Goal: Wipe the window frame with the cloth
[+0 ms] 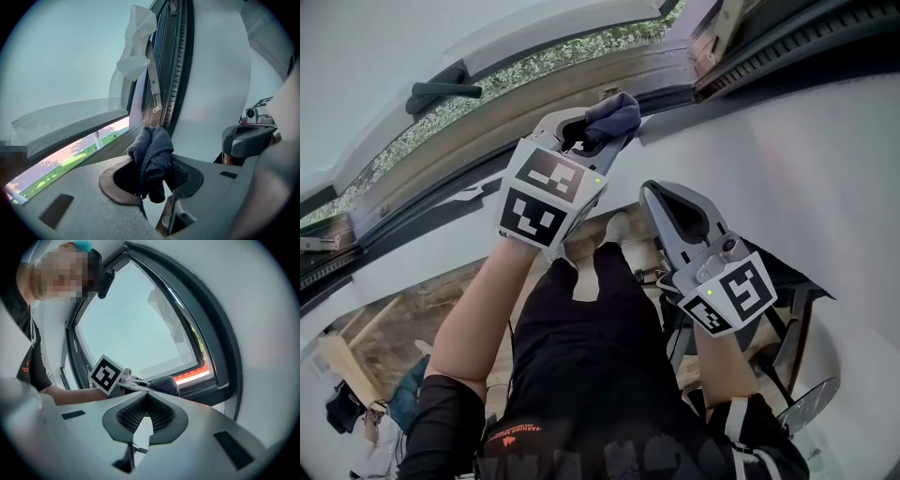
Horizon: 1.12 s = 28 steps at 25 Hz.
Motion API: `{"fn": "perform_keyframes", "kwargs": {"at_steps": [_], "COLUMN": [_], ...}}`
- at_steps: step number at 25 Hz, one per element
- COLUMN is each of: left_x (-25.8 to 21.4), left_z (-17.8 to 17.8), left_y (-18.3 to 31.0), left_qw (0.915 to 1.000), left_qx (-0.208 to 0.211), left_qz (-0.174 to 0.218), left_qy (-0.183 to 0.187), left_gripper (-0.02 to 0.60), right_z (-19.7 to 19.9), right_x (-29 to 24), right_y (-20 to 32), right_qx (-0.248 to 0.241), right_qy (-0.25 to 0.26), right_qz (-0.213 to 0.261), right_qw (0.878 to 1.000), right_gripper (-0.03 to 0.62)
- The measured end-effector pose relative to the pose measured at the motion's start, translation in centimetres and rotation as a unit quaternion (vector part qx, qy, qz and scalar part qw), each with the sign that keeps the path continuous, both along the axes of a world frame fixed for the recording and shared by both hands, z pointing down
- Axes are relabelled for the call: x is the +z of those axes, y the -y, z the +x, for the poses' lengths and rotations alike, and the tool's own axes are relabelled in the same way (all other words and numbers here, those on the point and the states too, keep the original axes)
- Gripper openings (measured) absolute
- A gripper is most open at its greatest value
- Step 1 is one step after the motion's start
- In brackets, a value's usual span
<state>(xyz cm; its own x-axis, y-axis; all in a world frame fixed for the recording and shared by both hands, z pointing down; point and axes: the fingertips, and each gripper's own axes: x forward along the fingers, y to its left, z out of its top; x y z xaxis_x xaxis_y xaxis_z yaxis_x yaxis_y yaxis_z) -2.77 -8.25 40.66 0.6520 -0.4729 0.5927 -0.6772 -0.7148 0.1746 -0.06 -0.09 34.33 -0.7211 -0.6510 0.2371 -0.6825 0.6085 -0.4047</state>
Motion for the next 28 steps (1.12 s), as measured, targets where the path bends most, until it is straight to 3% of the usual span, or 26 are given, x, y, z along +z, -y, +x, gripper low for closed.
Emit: {"fn": "perform_keyframes", "kwargs": {"at_steps": [16, 28], "left_x": [-0.4, -5.8], "left_z": [-3.0, 3.2], "left_y": [-1.0, 1.3], "left_qw": [0.9999, 0.9974], "left_qx": [-0.014, 0.023], "left_qz": [-0.002, 0.064], "left_qy": [0.001, -0.023], "left_gripper": [0.144, 0.144], "right_z": [-1.9, 4.1], "right_x": [-0.9, -2.8], "right_y": [-0.2, 1.1], "right_qx": [-0.007, 0.052], "right_qy": [0.005, 0.004], "right_qz": [0.006, 0.019], "right_qw": [1.000, 0.998], "right_gripper": [0.005, 0.005]}}
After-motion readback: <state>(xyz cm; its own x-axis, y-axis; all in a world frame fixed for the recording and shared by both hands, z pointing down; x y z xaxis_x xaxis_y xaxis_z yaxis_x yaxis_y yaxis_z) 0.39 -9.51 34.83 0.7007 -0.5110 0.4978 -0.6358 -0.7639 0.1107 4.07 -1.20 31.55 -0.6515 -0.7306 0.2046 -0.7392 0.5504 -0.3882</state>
